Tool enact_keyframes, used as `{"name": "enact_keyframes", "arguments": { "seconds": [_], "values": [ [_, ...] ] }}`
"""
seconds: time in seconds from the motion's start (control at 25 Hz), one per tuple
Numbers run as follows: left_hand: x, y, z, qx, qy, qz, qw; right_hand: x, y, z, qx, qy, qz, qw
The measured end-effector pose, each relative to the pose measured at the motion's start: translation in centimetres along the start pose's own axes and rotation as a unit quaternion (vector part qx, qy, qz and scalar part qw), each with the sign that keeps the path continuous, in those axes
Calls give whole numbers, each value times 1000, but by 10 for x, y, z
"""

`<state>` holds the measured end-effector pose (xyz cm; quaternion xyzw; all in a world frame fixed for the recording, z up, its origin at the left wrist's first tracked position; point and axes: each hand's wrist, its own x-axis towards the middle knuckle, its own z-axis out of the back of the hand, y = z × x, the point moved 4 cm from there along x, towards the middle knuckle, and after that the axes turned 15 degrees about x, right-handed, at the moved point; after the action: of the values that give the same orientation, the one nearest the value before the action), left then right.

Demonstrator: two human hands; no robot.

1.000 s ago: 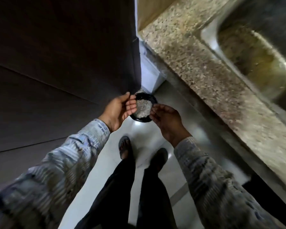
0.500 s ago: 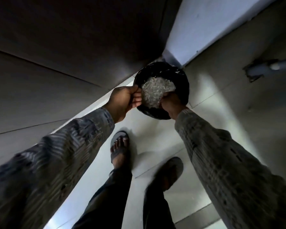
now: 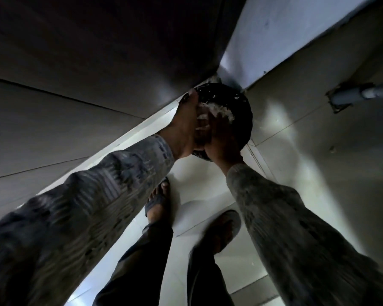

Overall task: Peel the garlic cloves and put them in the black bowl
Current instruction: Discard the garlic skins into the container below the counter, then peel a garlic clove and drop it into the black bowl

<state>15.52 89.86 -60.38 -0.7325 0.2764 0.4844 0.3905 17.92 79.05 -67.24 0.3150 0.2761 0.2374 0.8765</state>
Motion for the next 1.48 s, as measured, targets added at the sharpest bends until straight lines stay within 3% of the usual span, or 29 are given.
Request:
{"name": "enact_keyframes", "arguments": {
  "seconds": [0.08,0.24,0.32,0.48,0.68,0.76,0.88,1.04,1.16,1.48],
  "values": [
    [-27,-12,-3,63,-46,-25,997,0,-5,19,0,5,-100,995],
    [-79,-28,14,191,-160,-136,959,-18,58,80,-3,37,-59,998],
    [-106,-30,19,302,-188,-186,916,-45,86,114,16,44,-65,997],
    [-182,-32,17,528,-225,-217,790,-108,146,184,30,32,-54,998],
    [-340,-59,-44,634,-202,-285,690,-196,240,286,45,22,-36,998],
    [-396,-67,-66,657,-194,-318,656,-232,274,326,55,-6,-34,998],
    [-462,-78,-100,662,-159,-369,632,-281,309,376,66,-46,-39,996],
    [-539,-86,-146,708,-88,-422,560,-361,348,435,64,-134,-88,985],
    [-577,-92,-181,727,-50,-467,502,-418,365,469,70,-223,-113,966],
    [-638,-62,-323,735,82,-564,367,-568,355,524,96,-425,-232,870]
  ]
}}
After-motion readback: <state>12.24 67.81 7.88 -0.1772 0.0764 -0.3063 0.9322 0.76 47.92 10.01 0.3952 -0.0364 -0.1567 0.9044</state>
